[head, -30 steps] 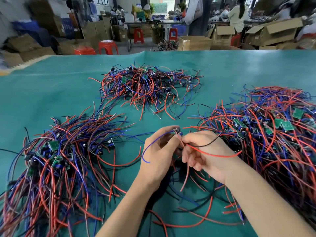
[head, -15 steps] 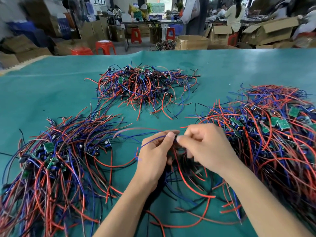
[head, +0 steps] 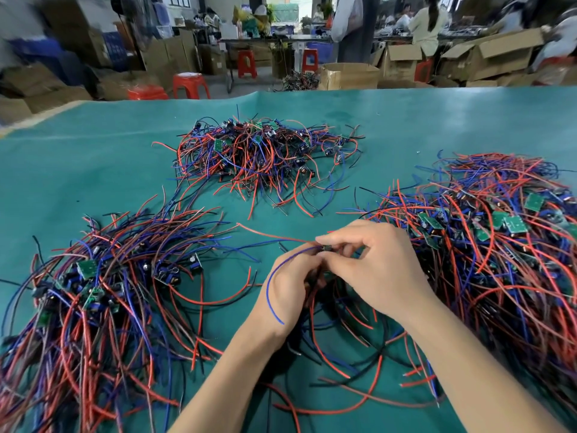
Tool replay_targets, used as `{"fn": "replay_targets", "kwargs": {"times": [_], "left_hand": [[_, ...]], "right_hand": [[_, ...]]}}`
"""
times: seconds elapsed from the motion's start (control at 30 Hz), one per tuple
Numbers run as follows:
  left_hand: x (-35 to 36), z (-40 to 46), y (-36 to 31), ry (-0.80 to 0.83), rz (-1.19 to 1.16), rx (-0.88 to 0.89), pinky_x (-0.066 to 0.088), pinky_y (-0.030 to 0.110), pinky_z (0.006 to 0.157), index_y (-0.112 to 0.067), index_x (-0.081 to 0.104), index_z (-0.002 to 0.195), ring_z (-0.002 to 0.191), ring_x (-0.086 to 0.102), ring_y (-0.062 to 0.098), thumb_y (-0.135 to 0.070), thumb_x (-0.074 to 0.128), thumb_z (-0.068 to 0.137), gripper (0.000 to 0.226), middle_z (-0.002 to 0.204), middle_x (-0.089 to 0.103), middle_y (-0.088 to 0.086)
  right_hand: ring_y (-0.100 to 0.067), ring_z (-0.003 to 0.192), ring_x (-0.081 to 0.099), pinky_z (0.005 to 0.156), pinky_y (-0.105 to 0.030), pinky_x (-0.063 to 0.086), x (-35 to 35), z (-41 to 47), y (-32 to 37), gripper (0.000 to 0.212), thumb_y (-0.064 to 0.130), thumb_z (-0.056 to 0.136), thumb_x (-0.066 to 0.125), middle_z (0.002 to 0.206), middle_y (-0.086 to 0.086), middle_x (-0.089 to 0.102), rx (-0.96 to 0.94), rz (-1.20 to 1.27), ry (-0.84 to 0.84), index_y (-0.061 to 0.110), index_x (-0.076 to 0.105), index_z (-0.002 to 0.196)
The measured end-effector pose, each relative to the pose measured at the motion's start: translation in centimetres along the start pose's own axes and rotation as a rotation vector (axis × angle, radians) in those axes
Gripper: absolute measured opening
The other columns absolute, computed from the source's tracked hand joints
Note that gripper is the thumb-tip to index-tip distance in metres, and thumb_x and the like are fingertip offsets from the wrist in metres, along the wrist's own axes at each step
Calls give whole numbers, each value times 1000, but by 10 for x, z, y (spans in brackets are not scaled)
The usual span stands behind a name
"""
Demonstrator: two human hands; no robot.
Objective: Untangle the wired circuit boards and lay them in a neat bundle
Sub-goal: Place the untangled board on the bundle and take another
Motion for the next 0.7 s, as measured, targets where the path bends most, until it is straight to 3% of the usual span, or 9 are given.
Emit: {"fn": "replay_targets", "kwargs": {"times": [0.07,0.1,0.17,0.23,0.3,0.37,0.6,0.7], "left_hand": [[5,-2,-7,48,30,18,43,34,69,-20,72,88,74,51,11,-11,49,79,26,78,66,-3],[8,-3,-8,72,50,25,46,29,74,-19,73,91,78,56,10,-10,52,78,27,85,71,-4],[8,-4,-8,80,81,26,50,31,87,-11,73,99,90,65,15,-9,57,83,23,100,75,9],[7,-6,-8,76,96,47,52,35,92,-7,72,103,95,70,24,-4,57,94,18,102,75,12],[4,-6,-8,55,155,66,50,22,74,-10,73,96,72,64,14,-9,54,101,19,85,75,4],[2,-5,-9,37,205,80,38,15,56,-13,73,93,55,45,6,-18,54,102,22,69,70,-2],[3,-4,-7,31,176,60,33,16,52,-16,73,92,52,39,8,-24,51,104,26,61,66,-1],[3,-4,-5,41,146,38,30,15,50,-12,72,93,48,36,5,-24,50,104,27,59,62,2]], "right_hand": [[-11,63,63,63,-19,45,-3,1,-5,22,14,69,88,72,8,69,39,42,-24,32,82,80],[-10,61,63,63,-23,47,-3,2,-9,15,19,67,87,71,7,70,79,75,-29,32,81,74],[-11,55,63,58,-27,46,0,1,-17,7,27,65,81,64,3,71,171,187,-8,26,78,71],[-10,51,59,51,-23,43,3,1,-23,6,22,69,82,60,1,70,235,316,-1,20,77,72],[-11,53,58,46,-22,42,1,1,-27,10,11,77,83,62,-1,68,268,401,-22,15,75,73],[-10,55,57,44,-22,42,-1,2,-30,10,8,81,81,62,-3,65,291,468,-21,11,73,75],[-13,50,52,44,-19,39,-3,3,-32,17,11,87,77,58,0,62,350,598,-37,12,72,70],[-12,46,47,45,-20,39,-8,3,-31,18,11,88,77,55,1,58,310,524,-115,13,72,71]]}}
Point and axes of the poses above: each hand's wrist, its own z-axis towards the middle knuckle, its own x-axis out of the palm, y = z × x, the point moved 8 cm from there along z, towards the middle knuckle
